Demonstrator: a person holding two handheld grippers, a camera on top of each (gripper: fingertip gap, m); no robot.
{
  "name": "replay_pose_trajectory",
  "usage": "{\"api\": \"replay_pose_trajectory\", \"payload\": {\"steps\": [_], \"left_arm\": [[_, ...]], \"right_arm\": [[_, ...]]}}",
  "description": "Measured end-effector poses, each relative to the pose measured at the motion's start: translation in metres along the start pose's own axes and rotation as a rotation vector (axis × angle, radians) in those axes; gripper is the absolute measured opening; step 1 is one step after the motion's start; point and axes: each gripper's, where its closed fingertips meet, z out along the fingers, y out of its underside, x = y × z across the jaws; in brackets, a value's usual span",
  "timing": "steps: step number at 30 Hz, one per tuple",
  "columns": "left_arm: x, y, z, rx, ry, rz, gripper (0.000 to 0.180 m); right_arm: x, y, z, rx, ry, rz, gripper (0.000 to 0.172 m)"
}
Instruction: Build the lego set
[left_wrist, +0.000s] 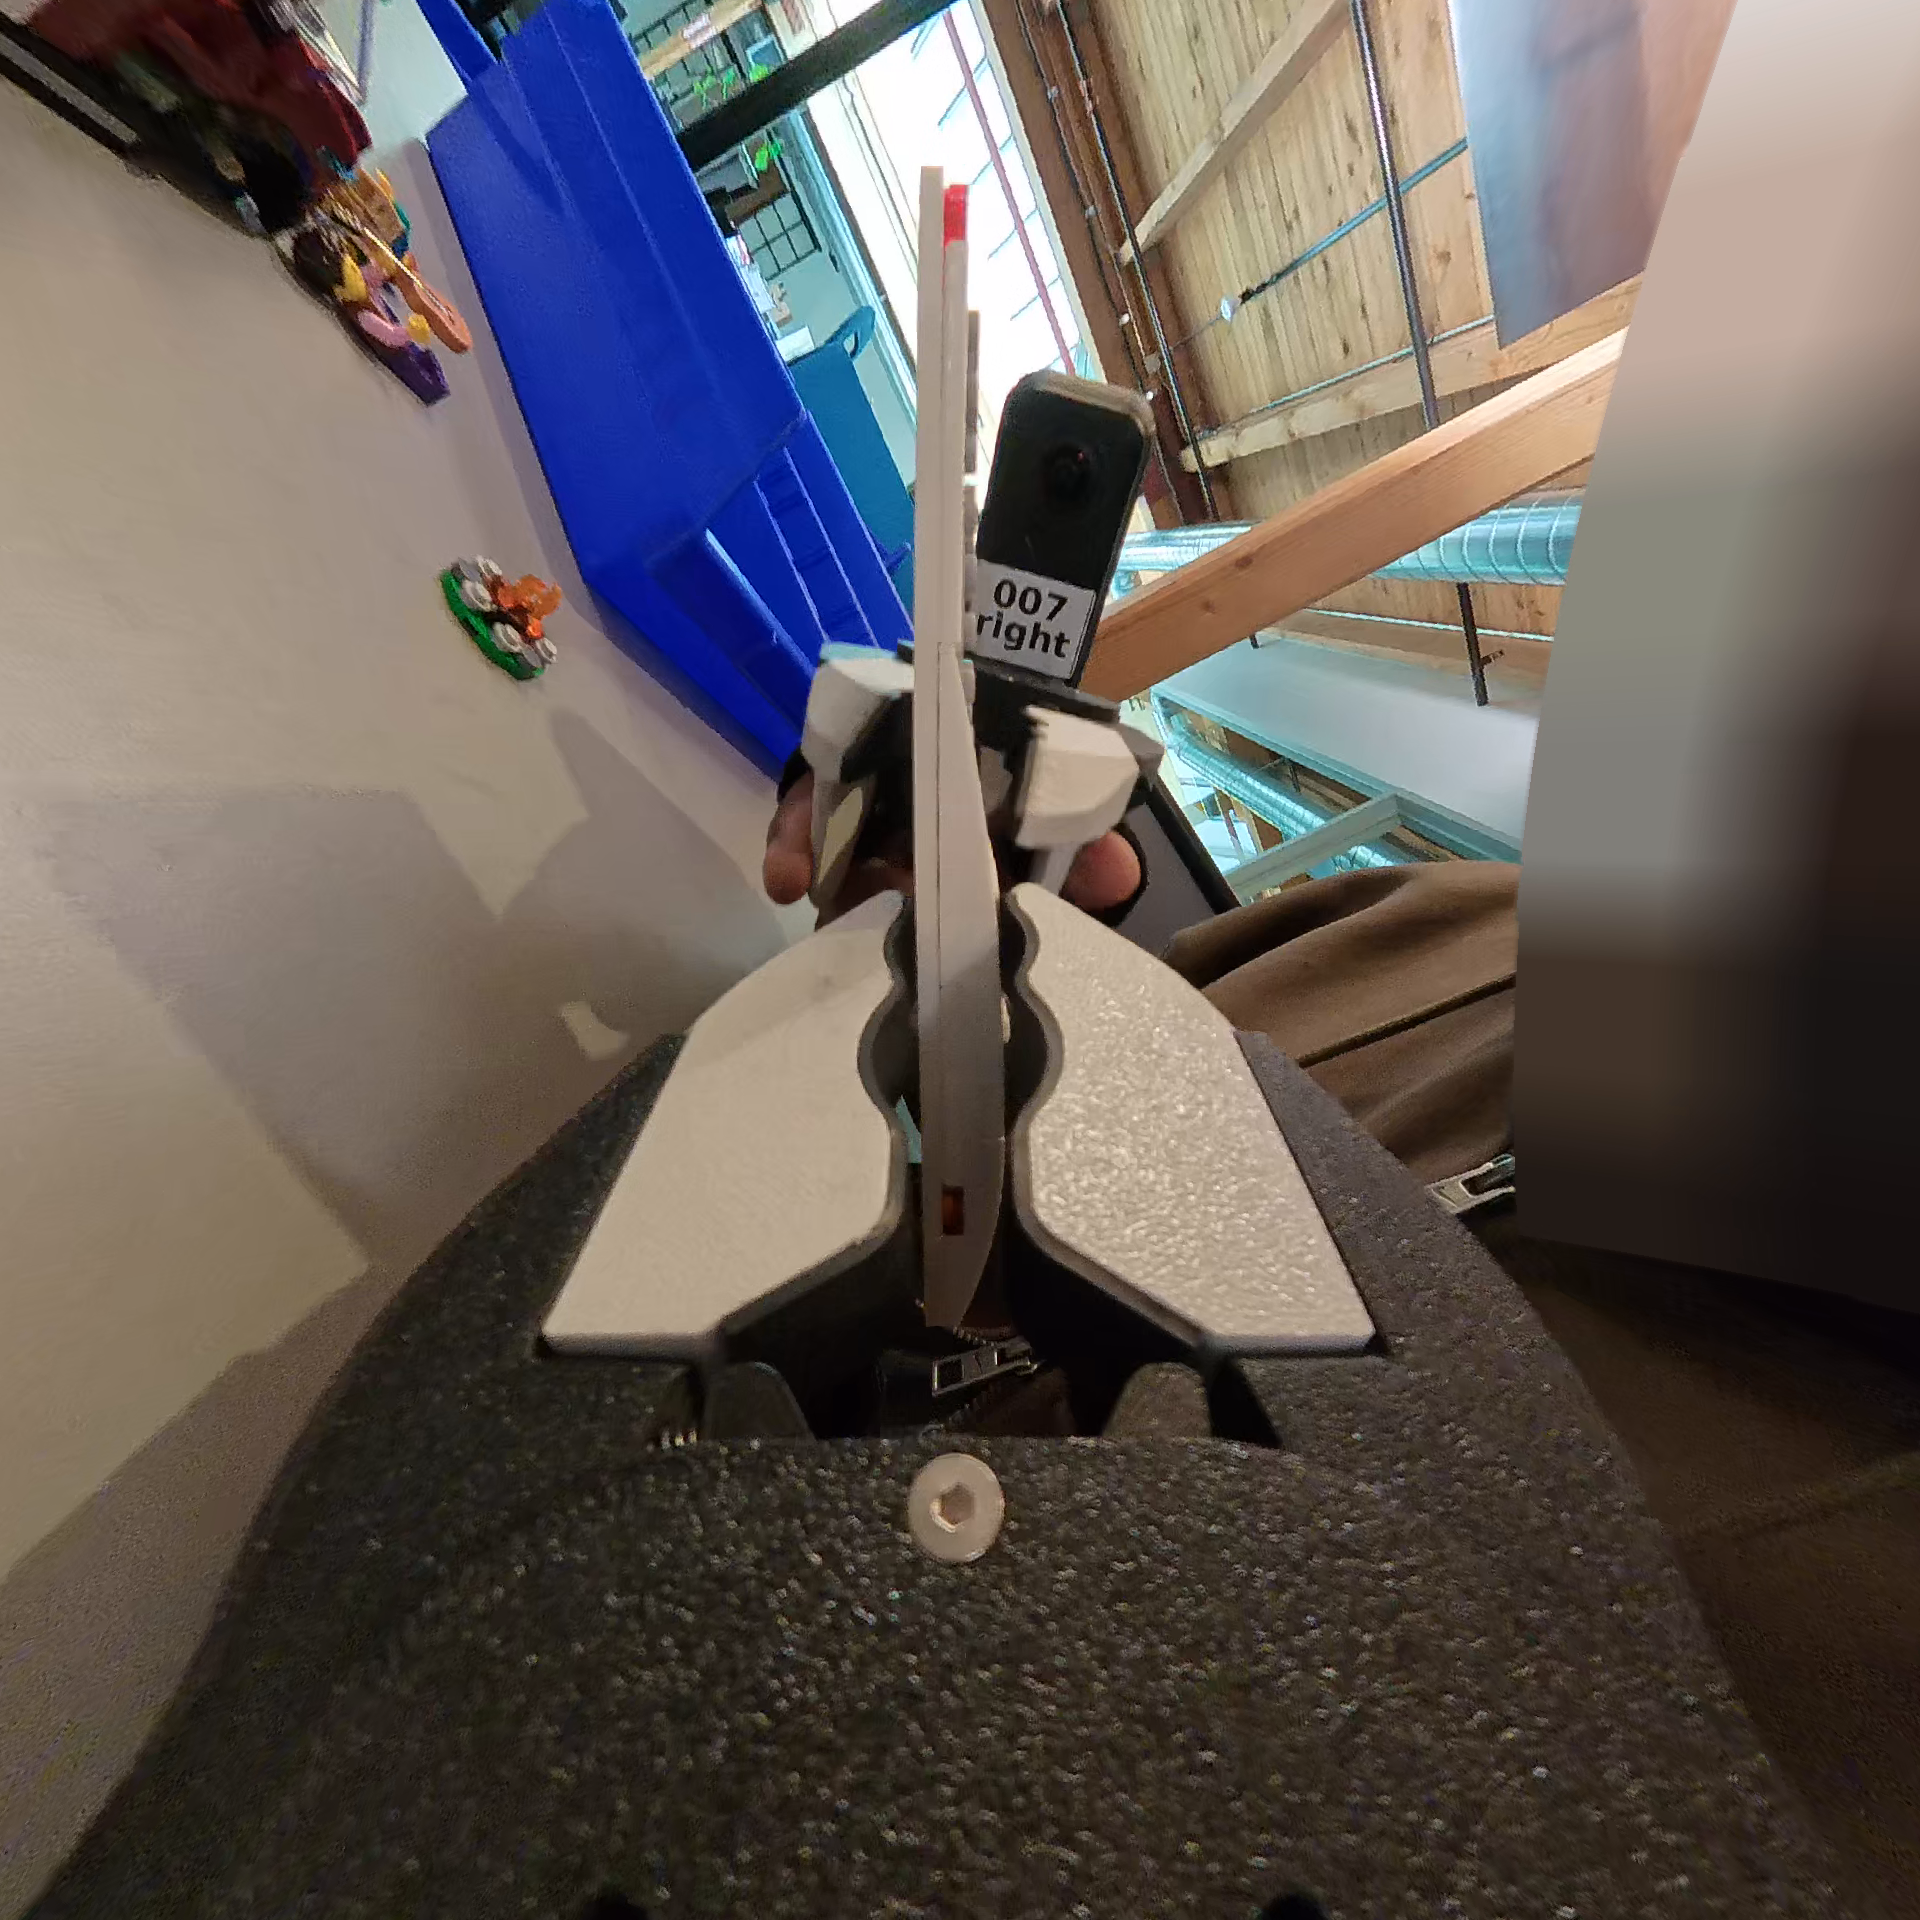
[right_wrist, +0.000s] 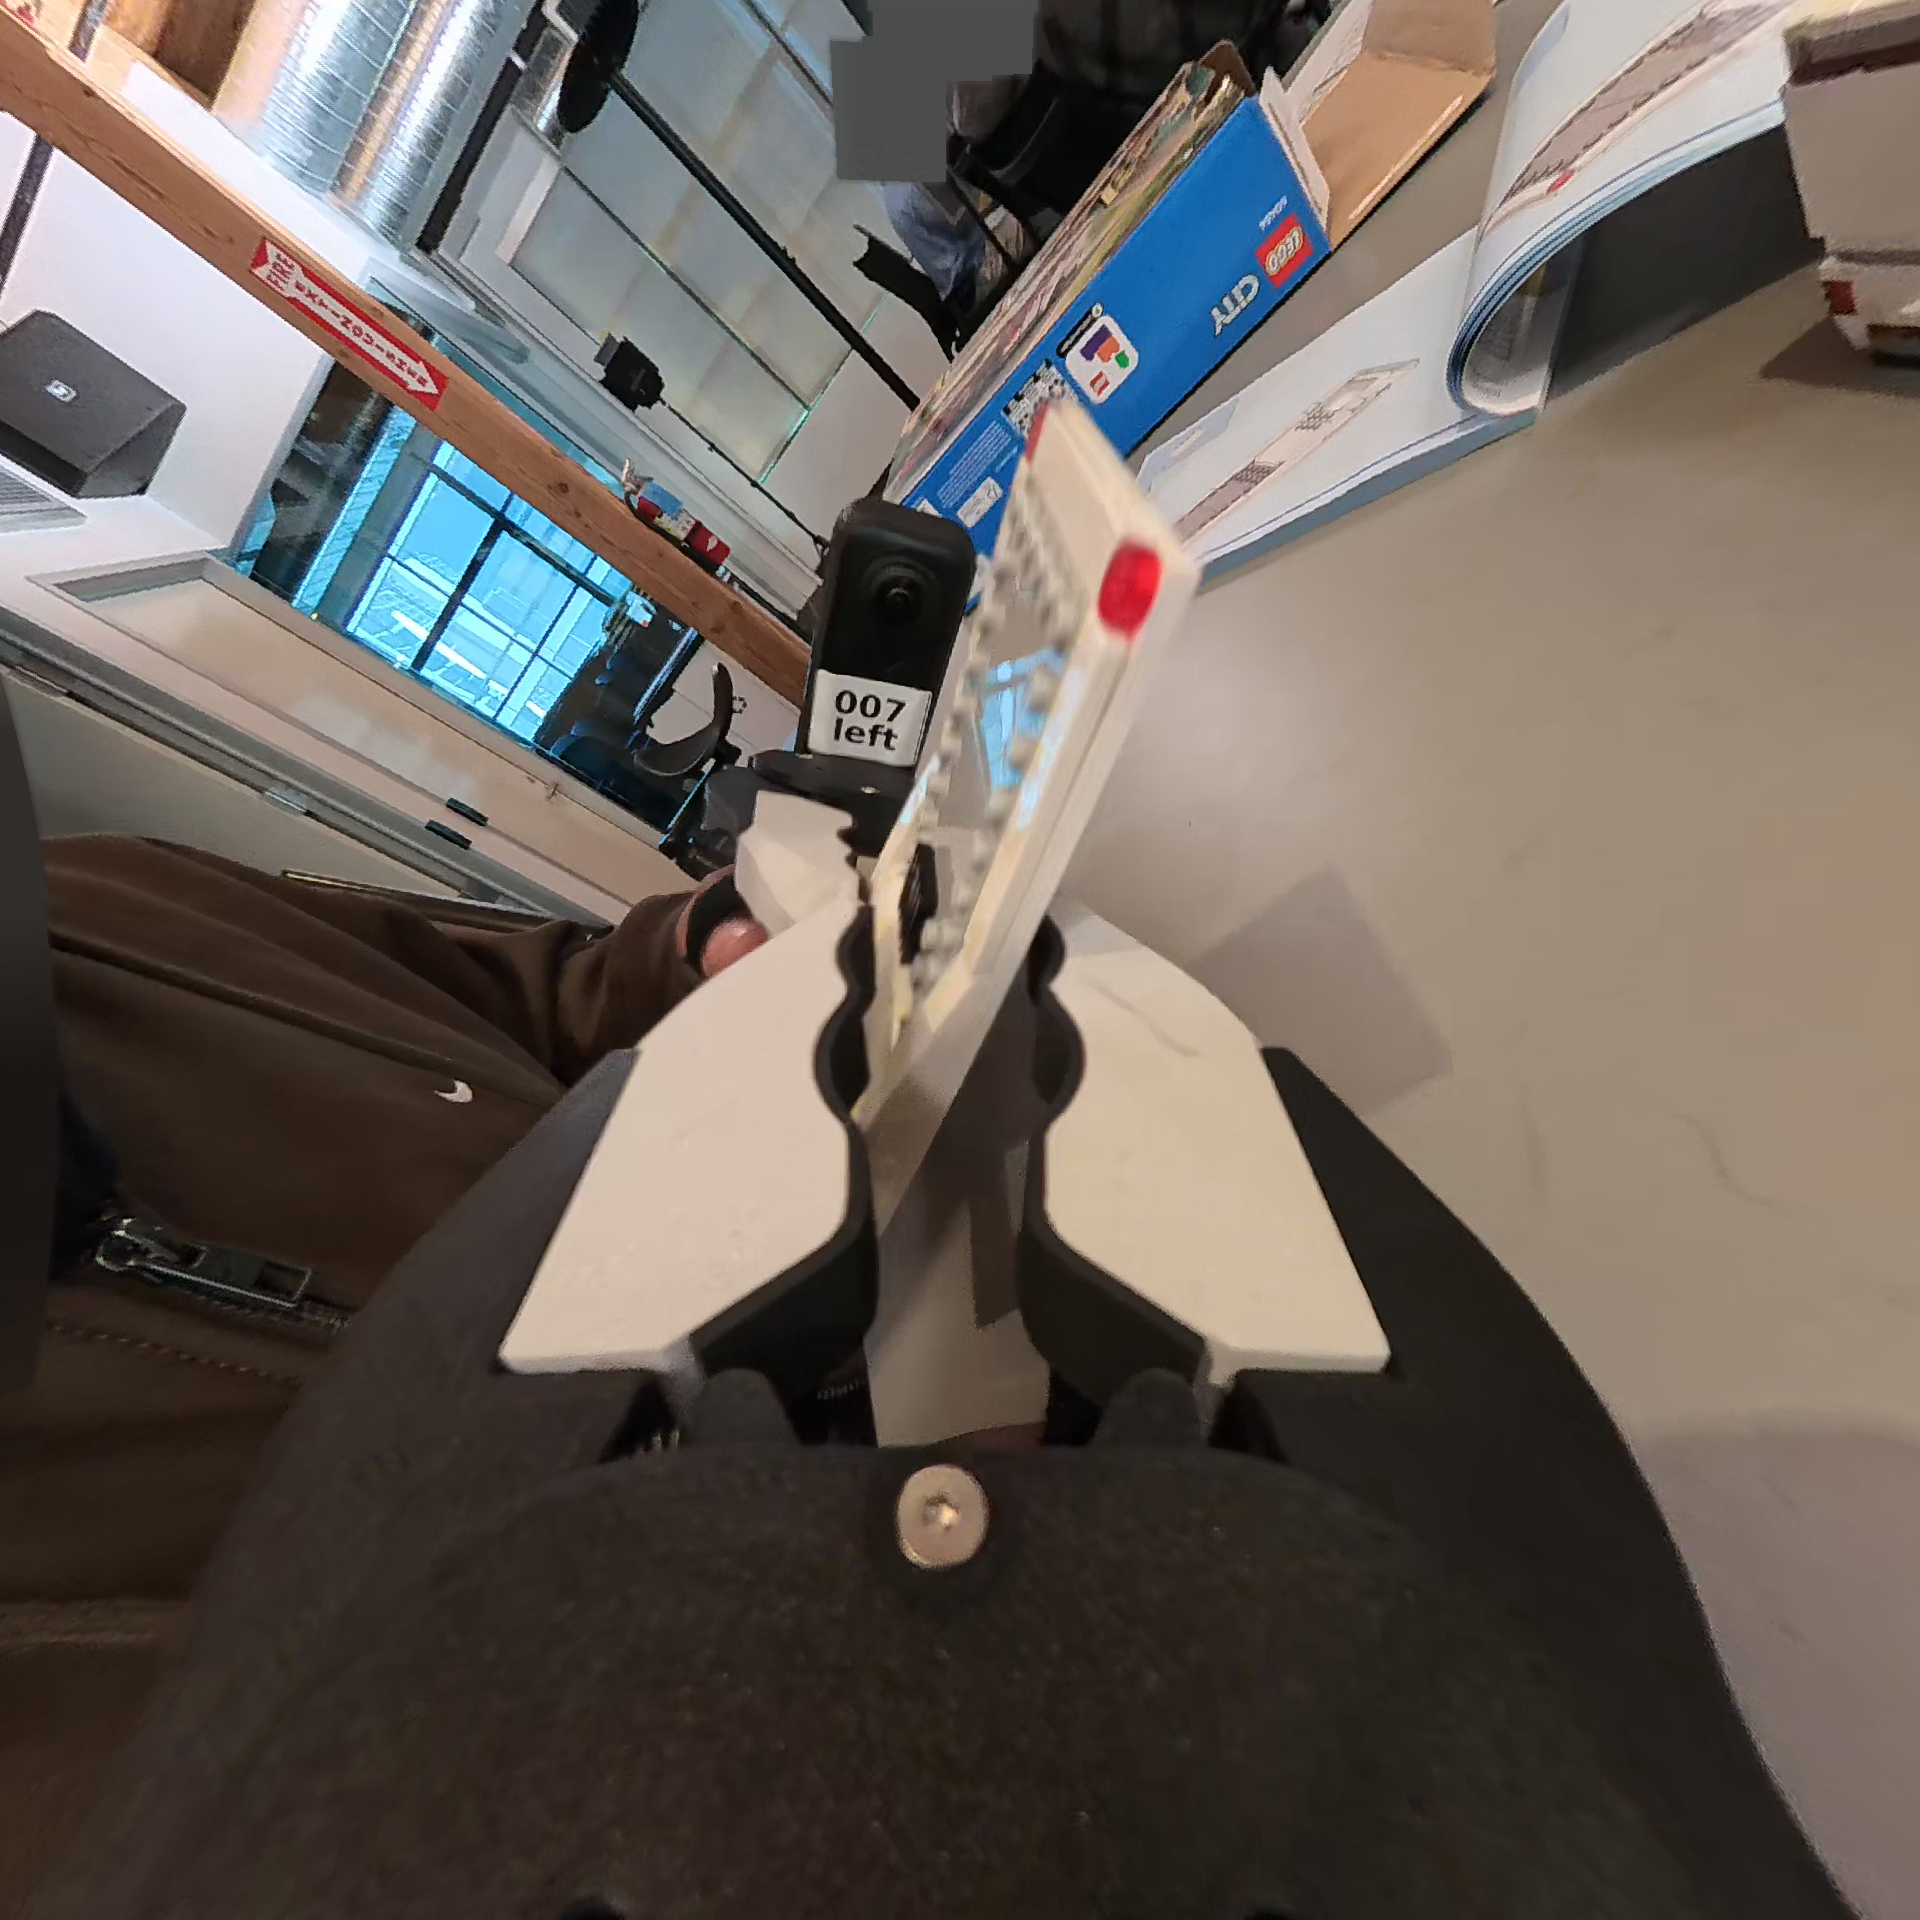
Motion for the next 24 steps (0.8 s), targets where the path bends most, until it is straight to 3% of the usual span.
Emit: {"api": "replay_pose_trajectory", "payload": {"steps": [2, 5, 11, 20, 24], "left_arm": [[0.0, -0.003, -0.001, 0.019, 0.001, -0.002, 0.014], [0.001, -0.004, -0.001, 0.022, 0.004, 0.033, 0.014], [0.004, -0.008, -0.002, 0.004, -0.013, 0.139, 0.019], [0.002, -0.005, -0.002, -0.104, -0.042, 0.274, 0.021], [0.001, -0.007, -0.002, -0.093, -0.046, 0.264, 0.021]], "right_arm": [[-0.001, 0.005, 0.002, -0.021, -0.005, 0.002, 0.031], [-0.006, 0.004, 0.003, 0.005, -0.047, 0.005, 0.019], [-0.013, 0.006, 0.002, -0.012, -0.114, -0.035, 0.012], [-0.013, 0.012, 0.008, -0.07, -0.102, -0.053, 0.011], [-0.011, 0.008, 0.008, -0.043, -0.114, -0.025, 0.011]]}}
